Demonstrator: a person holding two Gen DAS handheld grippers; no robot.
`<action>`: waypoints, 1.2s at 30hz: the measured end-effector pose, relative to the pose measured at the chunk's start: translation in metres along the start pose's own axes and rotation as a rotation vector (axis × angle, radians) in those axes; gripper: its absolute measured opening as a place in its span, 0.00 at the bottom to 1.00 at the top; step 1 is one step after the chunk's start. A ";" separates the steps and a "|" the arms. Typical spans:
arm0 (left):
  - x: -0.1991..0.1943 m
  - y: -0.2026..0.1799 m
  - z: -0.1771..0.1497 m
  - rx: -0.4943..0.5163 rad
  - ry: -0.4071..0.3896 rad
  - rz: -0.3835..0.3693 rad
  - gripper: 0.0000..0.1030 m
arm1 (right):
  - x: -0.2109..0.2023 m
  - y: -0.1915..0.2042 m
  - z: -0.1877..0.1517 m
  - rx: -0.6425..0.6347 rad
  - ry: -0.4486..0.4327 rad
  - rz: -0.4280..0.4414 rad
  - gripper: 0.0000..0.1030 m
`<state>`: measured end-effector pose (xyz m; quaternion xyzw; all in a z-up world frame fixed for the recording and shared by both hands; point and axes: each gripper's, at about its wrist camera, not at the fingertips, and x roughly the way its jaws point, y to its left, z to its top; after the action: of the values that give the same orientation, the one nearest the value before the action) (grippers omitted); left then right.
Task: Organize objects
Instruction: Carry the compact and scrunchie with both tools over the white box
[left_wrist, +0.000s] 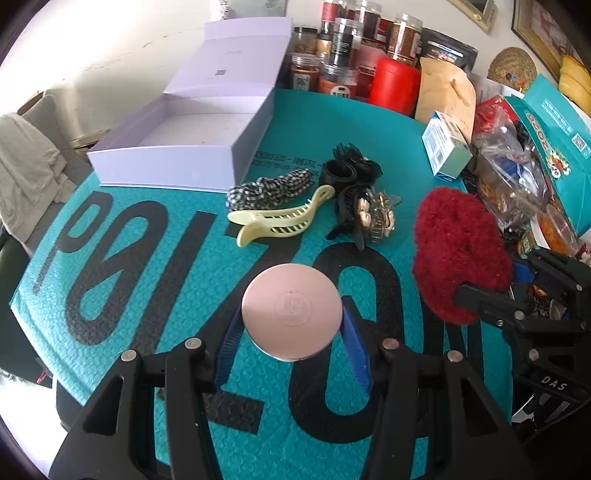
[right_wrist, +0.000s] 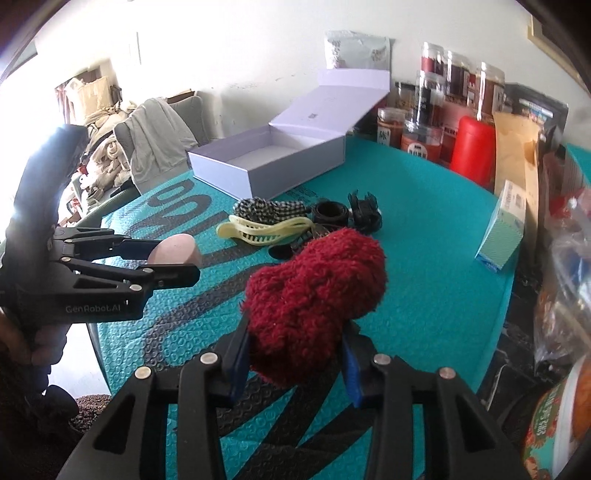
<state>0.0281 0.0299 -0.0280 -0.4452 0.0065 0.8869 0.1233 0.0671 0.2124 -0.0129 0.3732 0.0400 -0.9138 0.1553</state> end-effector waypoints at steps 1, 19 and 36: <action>-0.003 0.001 0.001 -0.003 -0.004 0.000 0.48 | -0.003 0.001 0.002 -0.008 -0.005 0.002 0.40; -0.038 0.050 0.039 -0.039 -0.098 0.092 0.48 | 0.006 0.031 0.052 -0.135 -0.036 0.086 0.40; -0.013 0.089 0.101 -0.069 -0.114 0.105 0.48 | 0.045 0.034 0.113 -0.235 -0.043 0.101 0.40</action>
<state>-0.0635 -0.0469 0.0347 -0.3969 -0.0078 0.9158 0.0613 -0.0277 0.1474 0.0385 0.3344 0.1245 -0.9016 0.2444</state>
